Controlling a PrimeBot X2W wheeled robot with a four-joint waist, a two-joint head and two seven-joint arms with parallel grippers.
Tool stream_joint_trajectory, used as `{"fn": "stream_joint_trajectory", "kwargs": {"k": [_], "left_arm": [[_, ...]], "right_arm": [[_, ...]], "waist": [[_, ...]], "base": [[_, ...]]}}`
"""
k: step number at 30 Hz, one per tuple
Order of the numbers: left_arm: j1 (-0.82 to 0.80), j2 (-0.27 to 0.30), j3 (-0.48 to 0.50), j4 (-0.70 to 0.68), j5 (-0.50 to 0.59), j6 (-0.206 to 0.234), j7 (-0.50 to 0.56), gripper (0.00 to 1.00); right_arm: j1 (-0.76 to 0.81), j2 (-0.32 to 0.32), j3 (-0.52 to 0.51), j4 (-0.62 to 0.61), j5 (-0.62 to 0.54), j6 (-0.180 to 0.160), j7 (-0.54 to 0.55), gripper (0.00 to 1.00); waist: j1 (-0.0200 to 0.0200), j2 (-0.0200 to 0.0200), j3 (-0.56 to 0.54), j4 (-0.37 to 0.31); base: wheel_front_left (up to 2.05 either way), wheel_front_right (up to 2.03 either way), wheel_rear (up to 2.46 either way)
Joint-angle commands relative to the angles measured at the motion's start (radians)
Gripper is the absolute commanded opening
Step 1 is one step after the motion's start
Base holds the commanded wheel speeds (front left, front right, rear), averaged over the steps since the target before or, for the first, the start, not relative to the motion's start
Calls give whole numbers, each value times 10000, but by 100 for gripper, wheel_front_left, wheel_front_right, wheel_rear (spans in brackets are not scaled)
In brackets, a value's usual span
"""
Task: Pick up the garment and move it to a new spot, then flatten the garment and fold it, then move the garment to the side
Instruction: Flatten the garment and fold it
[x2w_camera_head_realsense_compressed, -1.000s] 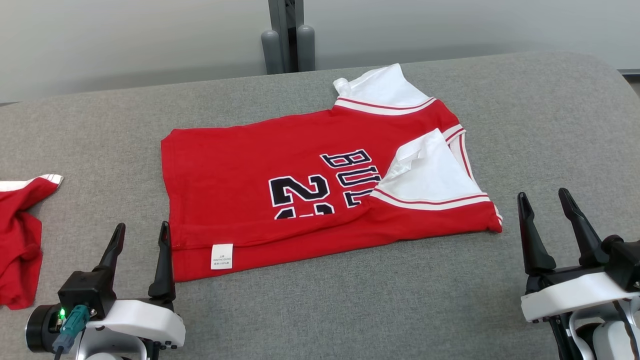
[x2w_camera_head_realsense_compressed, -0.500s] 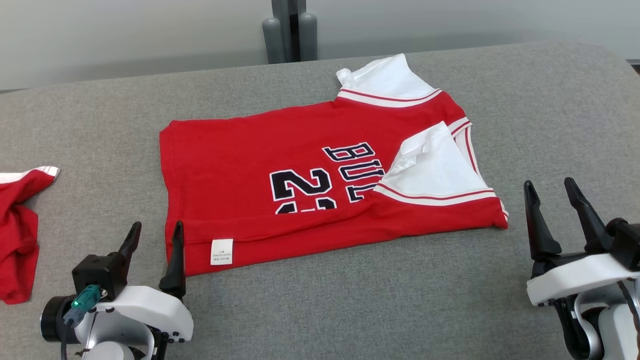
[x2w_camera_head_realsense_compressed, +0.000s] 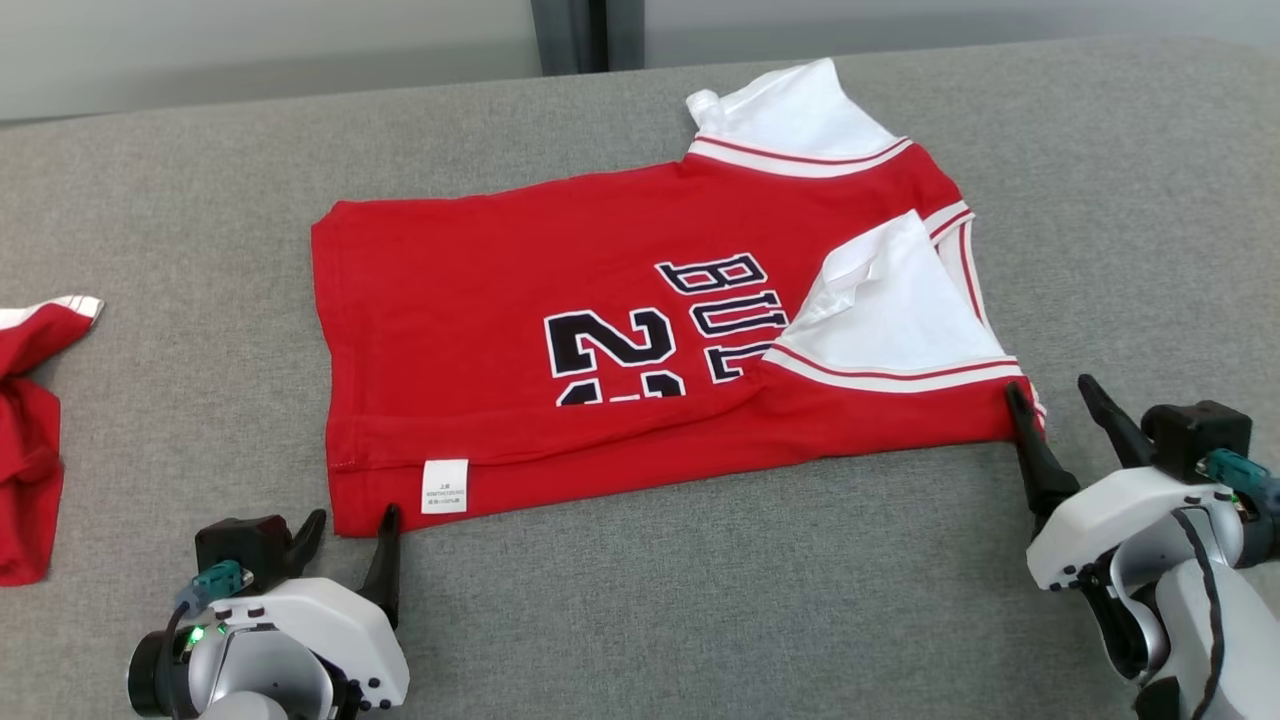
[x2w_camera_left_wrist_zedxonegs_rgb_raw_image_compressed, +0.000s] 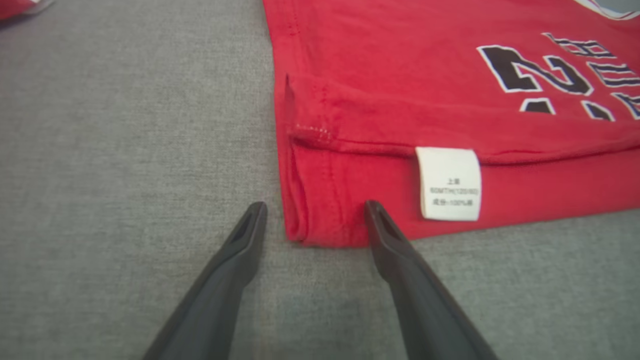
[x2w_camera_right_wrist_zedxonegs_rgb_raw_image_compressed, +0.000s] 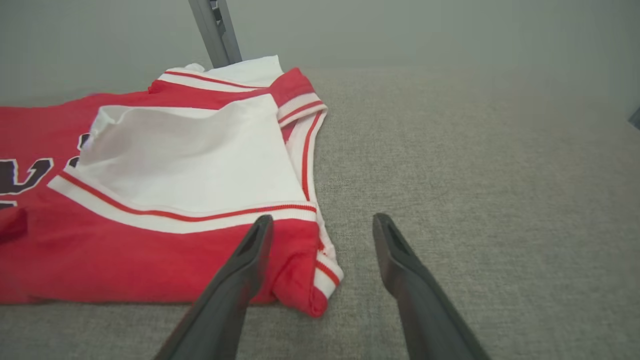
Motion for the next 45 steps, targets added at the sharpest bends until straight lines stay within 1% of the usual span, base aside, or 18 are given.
{"fn": "stream_joint_trajectory", "kwargs": {"k": [1, 6, 7, 8, 9, 10, 16, 23, 28, 29, 32, 36, 39, 40, 41, 42, 43, 45], "left_arm": [[-241, -8, 34, 23, -84, -37, 60, 100], [-307, -86, -40, 277, -427, -188, 597, 100], [-307, -94, -71, 327, -463, -240, 669, 84], [-317, -102, -82, 340, -489, -268, 691, 47], [-355, -114, -65, 322, -512, -284, 622, 14], [-380, -114, -66, 338, -544, -281, 628, 0], [-462, 77, 135, 218, -534, -269, 377, 0], [-122, 415, 278, -513, -472, -128, 309, 0], [547, 706, 276, -1320, -552, 42, 616, 0], [547, 706, 276, -1320, -552, 42, 616, 0], [1090, 832, 263, -1824, -626, 232, 860, 0], [1756, 953, 332, -2244, -807, 485, 1153, 0], [2071, 962, 349, -2377, -980, 525, 1344, 0], [2157, 967, 320, -2387, -1010, 532, 1419, 0], [2238, 969, 285, -2375, -1055, 529, 1476, 1], [2282, 945, 262, -2355, -1109, 511, 1543, 62], [2299, 946, 203, -2333, -1144, 463, 1605, 100], [2188, 909, 276, -2415, -1117, 475, 1454, 100]], "right_arm": [[-132, -113, 28, 159, 35, 1, 2, 100], [-659, -74, 513, 1423, 314, 1, 385, 100], [-701, -79, 586, 1699, 356, 0, 546, 100], [-752, -19, 673, 1874, 491, 0, 527, 75], [-823, 0, 731, 1968, 572, 0, 442, 27], [-871, -1, 794, 2061, 637, 0, 444, 0], [-1163, -192, 1015, 2236, 1007, -23, -93, 0], [-686, -426, 1121, 1570, 1385, -23, -435, 0], [426, -563, 919, 495, 1494, -22, -178, 0], [426, -563, 919, 495, 1494, -22, -178, 0], [1339, -567, 685, -323, 1485, -22, 181, 0], [2598, -319, 111, -1390, 1327, -23, 701, 0], [3410, 17, -288, -2049, 1211, -22, 1104, 0], [3600, 144, -419, -2267, 1166, -22, 1165, 17], [3742, 256, -526, -2405, 1095, -22, 1238, 100], [3879, 340, -582, -2555, 1051, -19, 1308, 100], [3960, 446, -678, -2676, 1026, -2, 1352, 100], [4050, 582, -804, -2964, 928, 0, 1407, 100]], "waist": [[0, 0, 96, 46], [0, 0, 345, 105], [0, 0, 368, 104], [0, 0, 387, 104], [0, 0, 405, 98], [0, 0, 421, 86], [0, 0, 396, 28], [0, 0, 61, 98], [0, 0, -326, 151], [0, 0, -326, 151], [0, 0, -486, 170], [0, 0, -638, 192], [0, 0, -682, 212], [0, 0, -694, 211], [0, 0, -705, 205], [0, 0, -722, 195], [0, 0, -742, 182], [0, 0, -771, 170]], "base": [[0, 0, 0], [0, 0, 0], [0, 0, 0], [0, 0, 0], [0, 0, 0], [0, 0, 0], [0, 0, 0], [0, 0, 0], [0, 0, 0], [0, 0, 0], [0, 0, 0], [0, 0, 0], [0, 0, 0], [0, 0, 0], [0, 0, 0], [0, 0, 0], [0, 0, 0], [0, 0, 0]]}}
